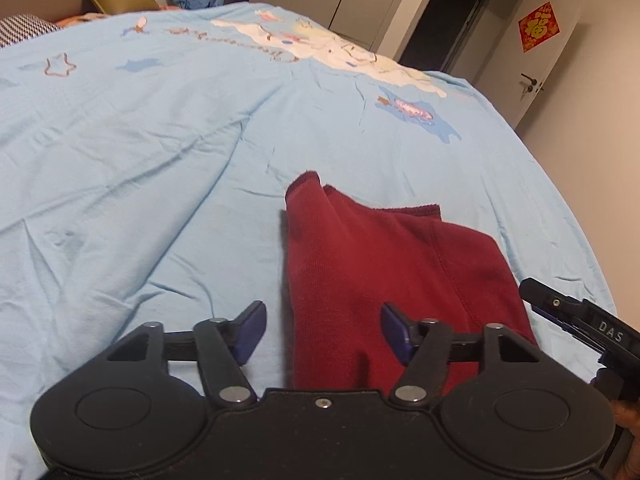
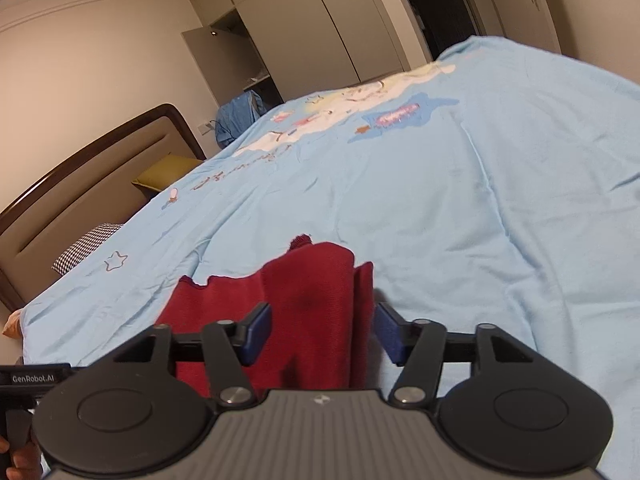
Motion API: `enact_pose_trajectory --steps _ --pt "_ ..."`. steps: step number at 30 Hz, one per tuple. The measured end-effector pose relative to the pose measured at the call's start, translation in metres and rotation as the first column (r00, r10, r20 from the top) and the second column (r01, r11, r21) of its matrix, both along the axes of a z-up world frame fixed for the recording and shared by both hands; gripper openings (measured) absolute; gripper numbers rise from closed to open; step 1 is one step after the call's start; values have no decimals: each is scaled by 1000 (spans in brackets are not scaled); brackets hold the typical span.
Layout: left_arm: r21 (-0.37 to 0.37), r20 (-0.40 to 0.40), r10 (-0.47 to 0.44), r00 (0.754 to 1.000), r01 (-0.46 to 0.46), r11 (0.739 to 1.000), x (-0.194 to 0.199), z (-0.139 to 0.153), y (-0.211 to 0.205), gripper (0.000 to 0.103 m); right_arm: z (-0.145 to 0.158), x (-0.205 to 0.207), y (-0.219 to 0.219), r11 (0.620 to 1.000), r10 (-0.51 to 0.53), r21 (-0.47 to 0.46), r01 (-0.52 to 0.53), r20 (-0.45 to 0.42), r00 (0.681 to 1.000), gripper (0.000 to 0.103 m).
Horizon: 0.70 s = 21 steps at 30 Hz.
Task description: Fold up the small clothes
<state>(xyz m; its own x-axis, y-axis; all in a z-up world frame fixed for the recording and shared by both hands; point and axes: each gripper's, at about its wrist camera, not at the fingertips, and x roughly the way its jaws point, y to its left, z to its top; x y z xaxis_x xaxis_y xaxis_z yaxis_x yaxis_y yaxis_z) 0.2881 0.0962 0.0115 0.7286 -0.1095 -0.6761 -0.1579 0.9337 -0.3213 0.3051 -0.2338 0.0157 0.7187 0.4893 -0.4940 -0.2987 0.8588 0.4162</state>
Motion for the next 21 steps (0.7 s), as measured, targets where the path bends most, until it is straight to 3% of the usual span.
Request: enact_pose_trajectory --steps 5,9,14,21 --pt "42 75 24 997 -27 999 -32 25 -5 89 27 -33 0 1000 20 -12 -19 90 996 87" --pt "88 150 41 988 -55 995 -67 46 -12 101 46 -64 -2 999 35 -19 -33 157 987 94" --pt "146 222 33 974 -67 987 -114 64 -25 102 63 -110 -6 998 52 -43 -43 233 971 103" --pt "220 283 32 959 -97 971 -180 63 -44 102 74 -177 -9 994 70 -102 -39 316 946 103"
